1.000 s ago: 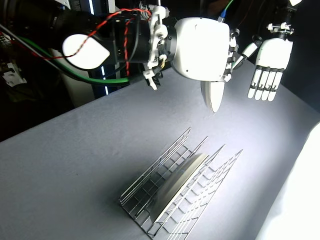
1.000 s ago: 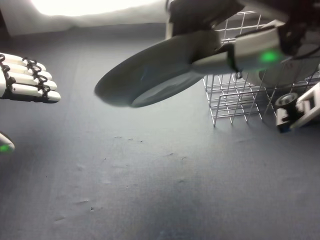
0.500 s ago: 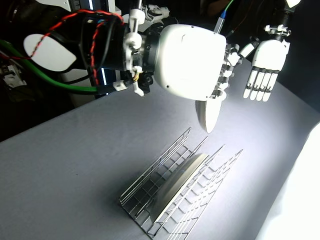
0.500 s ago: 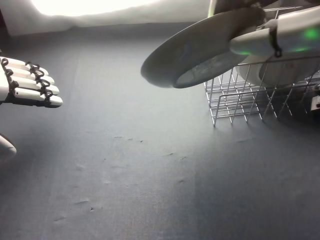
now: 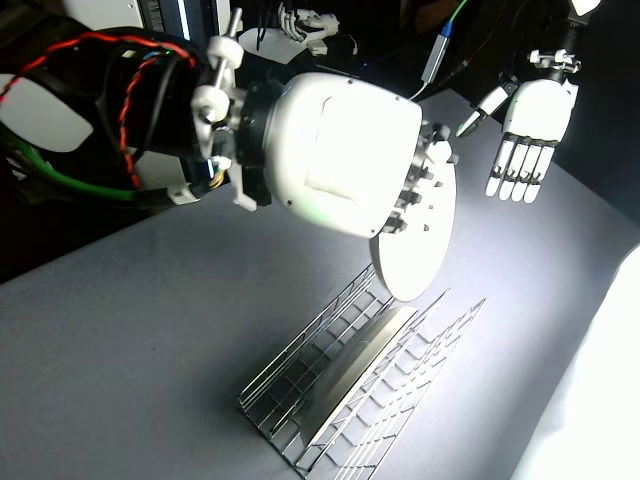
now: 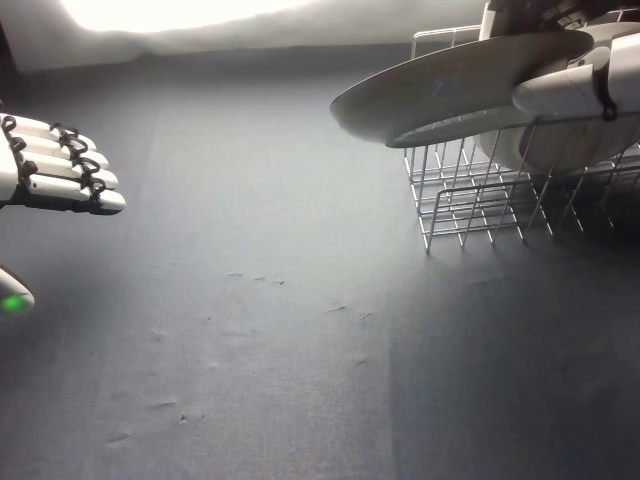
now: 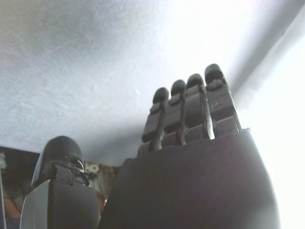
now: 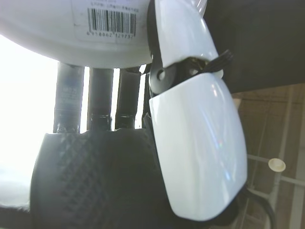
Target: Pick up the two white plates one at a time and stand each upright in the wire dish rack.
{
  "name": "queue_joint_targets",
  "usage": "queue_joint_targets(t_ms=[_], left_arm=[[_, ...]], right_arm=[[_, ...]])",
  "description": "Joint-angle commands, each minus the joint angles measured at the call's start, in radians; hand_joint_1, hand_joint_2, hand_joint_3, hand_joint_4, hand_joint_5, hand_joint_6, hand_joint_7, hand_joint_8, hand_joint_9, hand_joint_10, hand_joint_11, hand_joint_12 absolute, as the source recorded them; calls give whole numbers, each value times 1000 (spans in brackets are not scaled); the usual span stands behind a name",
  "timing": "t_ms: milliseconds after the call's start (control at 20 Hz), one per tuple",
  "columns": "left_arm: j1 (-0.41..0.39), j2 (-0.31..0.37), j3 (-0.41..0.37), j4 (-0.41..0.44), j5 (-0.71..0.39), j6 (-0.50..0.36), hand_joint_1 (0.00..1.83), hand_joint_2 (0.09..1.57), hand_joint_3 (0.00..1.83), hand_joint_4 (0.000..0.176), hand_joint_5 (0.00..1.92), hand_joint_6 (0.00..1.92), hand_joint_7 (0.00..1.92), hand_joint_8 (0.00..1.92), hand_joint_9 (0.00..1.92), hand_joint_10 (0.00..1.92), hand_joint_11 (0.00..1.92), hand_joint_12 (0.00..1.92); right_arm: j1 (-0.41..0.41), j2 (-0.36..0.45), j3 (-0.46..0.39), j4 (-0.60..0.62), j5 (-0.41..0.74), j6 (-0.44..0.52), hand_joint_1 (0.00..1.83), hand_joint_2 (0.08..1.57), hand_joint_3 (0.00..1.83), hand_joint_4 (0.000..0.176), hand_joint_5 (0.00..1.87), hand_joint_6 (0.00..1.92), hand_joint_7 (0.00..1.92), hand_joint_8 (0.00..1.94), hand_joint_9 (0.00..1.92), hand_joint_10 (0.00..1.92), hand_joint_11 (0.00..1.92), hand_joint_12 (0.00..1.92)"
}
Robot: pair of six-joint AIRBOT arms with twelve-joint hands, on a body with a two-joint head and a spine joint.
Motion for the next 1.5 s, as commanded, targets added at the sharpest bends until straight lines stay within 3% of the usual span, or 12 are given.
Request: queue_joint_targets(t_ms=[0,350,850,1450], left_arm=[[-9,8,2,-50,2,-3,0,1099,3,0,3,1,0,0,0,0,0,0],[-18,8,6,-48,4,-3,0,1098,2,0,4,0,0,0,0,0,0,0],[-24,12,1,-39,6,-3,0,1097,1,0,3,0,0,0,0,0,0,0],[-25,11,-3,-38,6,-3,0,1098,1,0,0,0,0,0,0,0,0,0]], right_arm=[[22,6,-1,20,147,18,1385,1085,2,0,945,1013,1035,857,1008,1041,883,1257],[62,5,-1,20,147,17,1382,1095,1,0,934,1034,994,914,997,1065,867,1264],[62,66,-61,22,123,13,1382,1094,2,0,925,1033,1018,890,987,1080,847,1293],[-55,113,-62,22,166,5,1381,1099,0,0,922,1044,1013,901,970,1091,844,1288]])
